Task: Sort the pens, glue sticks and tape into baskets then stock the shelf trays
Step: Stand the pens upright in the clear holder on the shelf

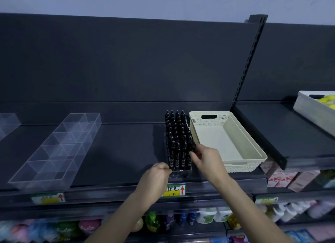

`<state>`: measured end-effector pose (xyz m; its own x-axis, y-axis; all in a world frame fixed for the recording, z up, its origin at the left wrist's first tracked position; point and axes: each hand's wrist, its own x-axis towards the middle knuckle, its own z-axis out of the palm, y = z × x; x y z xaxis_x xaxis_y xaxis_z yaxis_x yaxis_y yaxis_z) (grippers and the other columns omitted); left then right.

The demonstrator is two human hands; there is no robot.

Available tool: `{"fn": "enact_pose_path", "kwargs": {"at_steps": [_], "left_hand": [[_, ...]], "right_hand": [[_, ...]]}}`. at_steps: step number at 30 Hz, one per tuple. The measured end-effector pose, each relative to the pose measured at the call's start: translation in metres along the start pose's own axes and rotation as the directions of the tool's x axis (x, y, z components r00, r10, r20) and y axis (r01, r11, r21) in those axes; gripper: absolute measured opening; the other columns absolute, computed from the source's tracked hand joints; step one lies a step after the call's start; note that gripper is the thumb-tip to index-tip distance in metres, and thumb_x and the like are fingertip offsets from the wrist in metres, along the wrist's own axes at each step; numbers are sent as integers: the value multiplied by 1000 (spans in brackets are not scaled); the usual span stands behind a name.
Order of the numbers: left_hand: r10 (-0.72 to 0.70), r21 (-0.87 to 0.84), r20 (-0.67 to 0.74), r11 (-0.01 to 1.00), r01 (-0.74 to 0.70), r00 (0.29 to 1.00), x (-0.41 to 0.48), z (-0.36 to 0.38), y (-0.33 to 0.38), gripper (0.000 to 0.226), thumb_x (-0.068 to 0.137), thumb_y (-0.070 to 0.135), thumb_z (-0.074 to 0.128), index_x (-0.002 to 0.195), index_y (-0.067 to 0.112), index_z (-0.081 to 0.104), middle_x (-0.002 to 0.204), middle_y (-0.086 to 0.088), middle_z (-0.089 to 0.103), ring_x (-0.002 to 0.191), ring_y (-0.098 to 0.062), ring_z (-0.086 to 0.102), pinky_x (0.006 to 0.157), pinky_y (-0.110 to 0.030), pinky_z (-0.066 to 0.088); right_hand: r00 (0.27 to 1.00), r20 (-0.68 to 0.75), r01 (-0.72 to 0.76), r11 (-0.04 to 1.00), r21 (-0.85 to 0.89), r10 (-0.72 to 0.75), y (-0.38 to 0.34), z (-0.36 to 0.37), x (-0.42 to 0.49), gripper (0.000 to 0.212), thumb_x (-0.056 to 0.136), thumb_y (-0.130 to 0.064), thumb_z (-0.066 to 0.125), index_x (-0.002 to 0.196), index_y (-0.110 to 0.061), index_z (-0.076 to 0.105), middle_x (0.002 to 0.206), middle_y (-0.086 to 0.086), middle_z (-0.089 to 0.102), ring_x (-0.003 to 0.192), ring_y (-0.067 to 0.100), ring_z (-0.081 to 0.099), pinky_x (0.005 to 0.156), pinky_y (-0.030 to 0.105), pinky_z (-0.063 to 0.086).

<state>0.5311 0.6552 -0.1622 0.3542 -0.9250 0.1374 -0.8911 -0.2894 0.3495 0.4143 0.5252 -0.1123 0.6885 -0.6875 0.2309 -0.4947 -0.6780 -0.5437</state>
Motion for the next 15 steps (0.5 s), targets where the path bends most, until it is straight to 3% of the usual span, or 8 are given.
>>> {"fn": "enact_pose_path", "kwargs": {"at_steps": [6, 10, 12, 15], "left_hand": [[25, -4, -1, 1000, -25, 1000, 0, -1, -2, 37, 97, 6, 40, 130, 14, 54, 132, 6, 51, 121, -8, 46, 100, -19, 40], [41, -31, -19, 999, -42, 999, 1, -2, -2, 35, 98, 10, 40, 129, 15, 56, 132, 5, 53, 121, -10, 47, 101, -21, 41], [74, -65, -79, 995, -79, 994, -1, -3, 3, 29, 95, 9, 46, 118, 11, 65, 119, 1, 62, 113, -14, 55, 94, -27, 48], [122, -86, -189, 986, -140, 974, -1, -2, 18, 16, 86, 6, 57, 83, 6, 73, 83, -2, 69, 82, -15, 63, 70, -32, 58]], "right_hand": [[1000, 25, -1, 1000, -19, 2, -1, -1, -4, 18, 91, -22, 55, 97, -7, 62, 87, 11, 70, 80, 26, 62, 68, 29, 43], [999, -6, -35, 999, 18, 35, 1, -12, -9, 31, 89, -22, 60, 117, -9, 61, 101, 7, 71, 94, 24, 64, 84, 27, 46], [996, -51, -70, 997, 31, 71, 8, -24, -13, 32, 88, -21, 62, 117, -7, 61, 102, 7, 71, 94, 22, 65, 86, 27, 46], [990, -99, -106, 994, -11, 104, 33, -41, -18, 28, 88, -19, 61, 113, -7, 64, 102, 7, 70, 94, 22, 65, 86, 31, 49]]}}
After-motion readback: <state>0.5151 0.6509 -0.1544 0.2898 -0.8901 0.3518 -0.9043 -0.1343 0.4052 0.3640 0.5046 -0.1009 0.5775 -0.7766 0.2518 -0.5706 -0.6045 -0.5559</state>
